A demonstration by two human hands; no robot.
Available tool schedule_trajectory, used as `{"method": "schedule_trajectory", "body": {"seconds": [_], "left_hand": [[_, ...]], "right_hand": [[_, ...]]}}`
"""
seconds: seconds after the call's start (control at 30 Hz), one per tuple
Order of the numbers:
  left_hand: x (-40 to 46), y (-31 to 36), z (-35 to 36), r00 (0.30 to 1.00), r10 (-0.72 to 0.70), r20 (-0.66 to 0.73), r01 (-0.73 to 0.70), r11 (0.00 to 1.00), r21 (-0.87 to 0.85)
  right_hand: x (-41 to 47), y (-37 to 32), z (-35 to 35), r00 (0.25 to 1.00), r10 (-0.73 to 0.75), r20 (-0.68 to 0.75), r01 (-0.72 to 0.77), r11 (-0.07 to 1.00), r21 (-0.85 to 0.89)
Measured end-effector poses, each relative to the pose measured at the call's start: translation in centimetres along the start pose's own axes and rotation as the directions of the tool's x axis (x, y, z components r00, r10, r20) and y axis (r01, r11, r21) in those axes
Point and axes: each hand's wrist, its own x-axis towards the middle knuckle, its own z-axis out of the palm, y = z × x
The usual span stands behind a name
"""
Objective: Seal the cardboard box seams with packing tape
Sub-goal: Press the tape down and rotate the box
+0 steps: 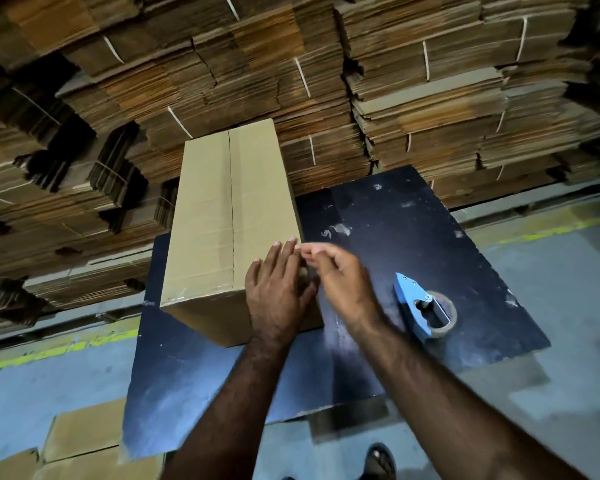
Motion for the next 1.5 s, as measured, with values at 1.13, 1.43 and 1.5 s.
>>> {"method": "schedule_trajectory", "body": {"seconds": [1.13,1.43,1.5], "left_hand": [[2.0,-8.5,-2.4,0.875,0.404,0.267,-0.274,0.868,-0.413],[2.8,-10.5,-2.1,0.741,0.594,0.314,-0.430,0.779,-0.457],[2.6,-12.3,-2.2,0.743,0.618,0.256,-0.450,0.745,-0.493]], "right_hand": [[0.8,6.1,1.3,0.972,-0.120,0.202,0.230,0.665,-0.710],[-3.5,4.5,4.7,0.988,-0.108,-0.115,0.022,0.817,-0.576],[-2.9,3.6,5.8,0.978,-0.165,-0.126,0.038,0.741,-0.671]]}}
